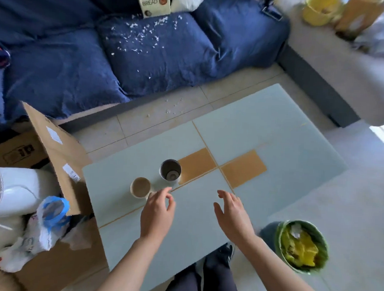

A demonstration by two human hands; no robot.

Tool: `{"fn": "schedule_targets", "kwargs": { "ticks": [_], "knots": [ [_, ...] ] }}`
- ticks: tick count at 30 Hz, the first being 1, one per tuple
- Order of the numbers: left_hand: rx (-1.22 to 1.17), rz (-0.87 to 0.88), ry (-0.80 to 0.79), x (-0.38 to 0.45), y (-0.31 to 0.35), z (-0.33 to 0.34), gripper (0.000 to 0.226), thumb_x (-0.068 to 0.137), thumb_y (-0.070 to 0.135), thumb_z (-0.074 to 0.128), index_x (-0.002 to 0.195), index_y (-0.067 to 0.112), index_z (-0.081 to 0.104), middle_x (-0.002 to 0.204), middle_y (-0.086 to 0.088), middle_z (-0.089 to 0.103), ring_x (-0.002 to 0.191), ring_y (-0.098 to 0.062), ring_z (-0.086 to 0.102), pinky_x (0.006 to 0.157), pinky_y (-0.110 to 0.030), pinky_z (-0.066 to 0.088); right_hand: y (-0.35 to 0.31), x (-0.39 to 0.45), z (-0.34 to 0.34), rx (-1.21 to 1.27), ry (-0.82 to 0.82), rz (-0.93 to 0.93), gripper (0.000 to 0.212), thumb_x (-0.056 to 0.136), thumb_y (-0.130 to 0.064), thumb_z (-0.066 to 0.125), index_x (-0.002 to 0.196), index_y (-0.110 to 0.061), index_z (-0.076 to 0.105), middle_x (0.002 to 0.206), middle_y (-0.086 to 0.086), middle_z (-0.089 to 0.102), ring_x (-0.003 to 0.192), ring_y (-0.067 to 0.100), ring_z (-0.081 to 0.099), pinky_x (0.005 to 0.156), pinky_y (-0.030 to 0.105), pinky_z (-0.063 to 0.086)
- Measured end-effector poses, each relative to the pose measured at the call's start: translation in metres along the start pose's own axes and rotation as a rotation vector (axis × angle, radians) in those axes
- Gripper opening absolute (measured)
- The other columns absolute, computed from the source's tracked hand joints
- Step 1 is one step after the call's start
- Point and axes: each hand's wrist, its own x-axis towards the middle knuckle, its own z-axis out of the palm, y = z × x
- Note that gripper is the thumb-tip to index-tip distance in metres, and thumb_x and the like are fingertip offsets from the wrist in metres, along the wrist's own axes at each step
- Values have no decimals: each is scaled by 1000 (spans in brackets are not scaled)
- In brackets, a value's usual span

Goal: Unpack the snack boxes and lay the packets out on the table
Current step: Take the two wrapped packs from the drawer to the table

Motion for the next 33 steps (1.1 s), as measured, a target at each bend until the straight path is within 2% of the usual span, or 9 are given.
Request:
{"fn": "schedule_targets", "kwargs": {
  "ticks": [7,10,14,19,26,29,33],
  "knots": [
    [40,290,-199,-24,70,15,21,88,4,62,106,7,70,98,-11,72,95,-29,67,73,-35,52,57,-84,-37,-28,141,151,43,101,-30,47,140,-14,45,138,0,54,131,19,45,107,29,36],
    [67,411,-334,-43,105,32,24,92,9,58,114,9,67,105,-9,71,102,-25,64,77,-34,51,88,-124,-46,-33,200,228,42,100,-29,47,138,-11,48,134,3,56,130,20,46,108,27,32],
    [97,569,-492,-76,153,63,28,93,11,56,119,11,65,106,-10,69,100,-25,64,73,-31,48,129,-174,-55,37,295,392,38,97,-24,51,131,-7,54,124,8,60,123,25,52,104,30,37],
    [142,744,-623,-118,220,102,30,91,14,58,121,13,65,106,-8,68,97,-26,64,71,-34,50,178,-223,-68,136,371,581,44,97,-29,48,136,-8,52,134,10,58,130,25,48,110,33,35],
    [206,981,-670,-183,312,158,31,89,18,60,119,15,66,102,-8,70,96,-27,65,71,-36,51,244,-281,-105,232,431,719,44,99,-32,44,139,-15,46,138,7,53,135,22,42,111,32,33],
    [212,1097,-700,-216,346,186,27,87,16,63,113,12,68,95,-8,71,90,-27,66,69,-39,54,278,-310,-122,250,492,764,41,100,-32,43,137,-16,47,138,6,53,133,22,42,109,32,33],
    [251,1248,-740,-261,385,223,20,86,19,64,105,14,67,88,-4,72,84,-25,66,65,-37,55,319,-351,-138,272,547,838,44,101,-31,43,142,-15,43,145,7,48,141,22,34,115,32,25]
  ]
}}
